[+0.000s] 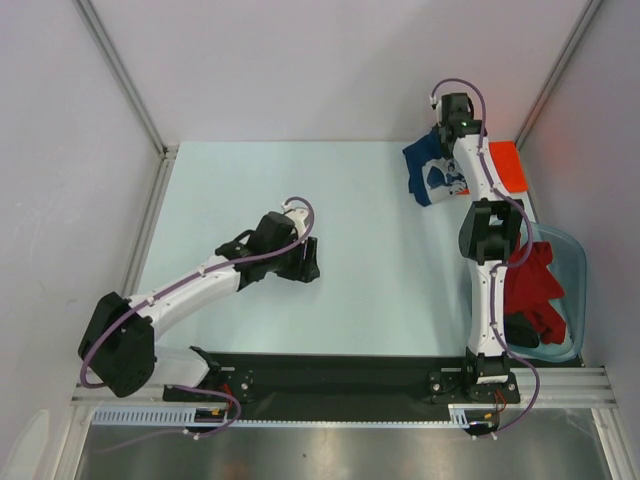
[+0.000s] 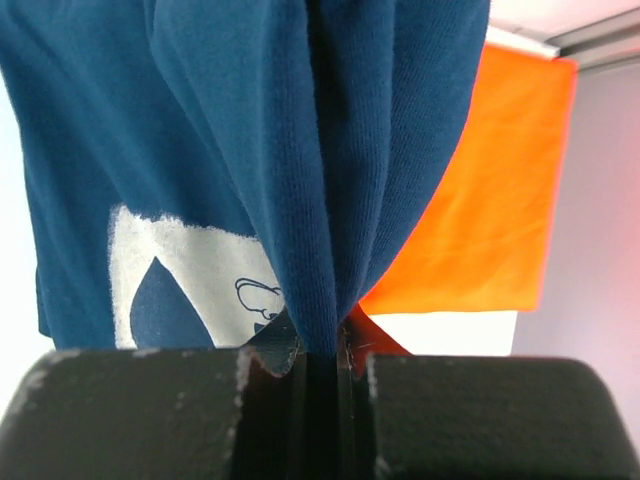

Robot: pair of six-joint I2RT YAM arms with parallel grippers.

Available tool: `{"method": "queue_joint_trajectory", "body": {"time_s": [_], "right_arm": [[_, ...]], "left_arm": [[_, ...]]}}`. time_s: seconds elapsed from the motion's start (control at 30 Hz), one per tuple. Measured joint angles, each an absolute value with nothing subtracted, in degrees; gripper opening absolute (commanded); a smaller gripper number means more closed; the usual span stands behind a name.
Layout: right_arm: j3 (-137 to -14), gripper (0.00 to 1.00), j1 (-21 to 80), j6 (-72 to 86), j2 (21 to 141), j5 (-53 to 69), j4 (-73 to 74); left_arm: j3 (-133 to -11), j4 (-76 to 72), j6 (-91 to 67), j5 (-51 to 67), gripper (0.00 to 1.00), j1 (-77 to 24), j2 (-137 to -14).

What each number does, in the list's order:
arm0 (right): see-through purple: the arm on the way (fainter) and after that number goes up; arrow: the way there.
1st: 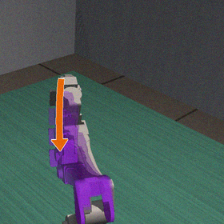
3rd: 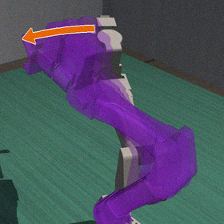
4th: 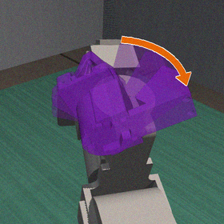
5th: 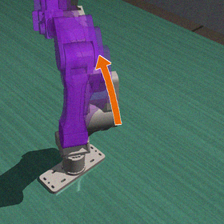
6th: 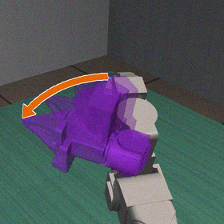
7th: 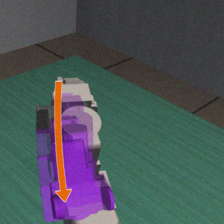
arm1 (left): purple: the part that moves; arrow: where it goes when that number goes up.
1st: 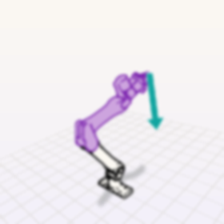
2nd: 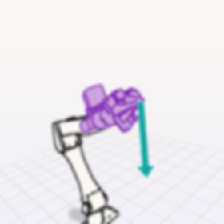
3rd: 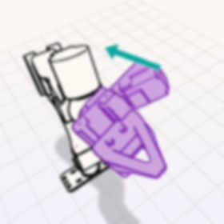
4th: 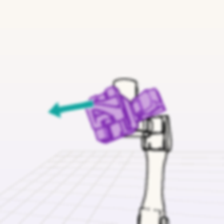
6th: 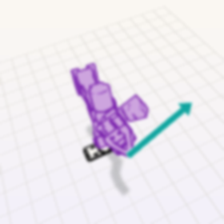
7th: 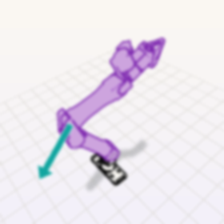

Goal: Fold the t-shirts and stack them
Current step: Neatly place the folded tshirt to the corner

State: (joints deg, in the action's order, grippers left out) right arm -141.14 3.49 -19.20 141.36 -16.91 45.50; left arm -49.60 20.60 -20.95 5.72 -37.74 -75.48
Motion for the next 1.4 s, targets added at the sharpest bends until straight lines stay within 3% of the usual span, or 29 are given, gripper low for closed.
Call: {"method": "queue_joint_trajectory", "body": {"time_s": [1.4], "right_arm": [[-137.7,0.00,1.3,-24.3,137.1,-22.9,38.2]], "left_arm": [[-53.1,24.3,-19.4,6.2,0.60,-37.4,-78.0]]}}
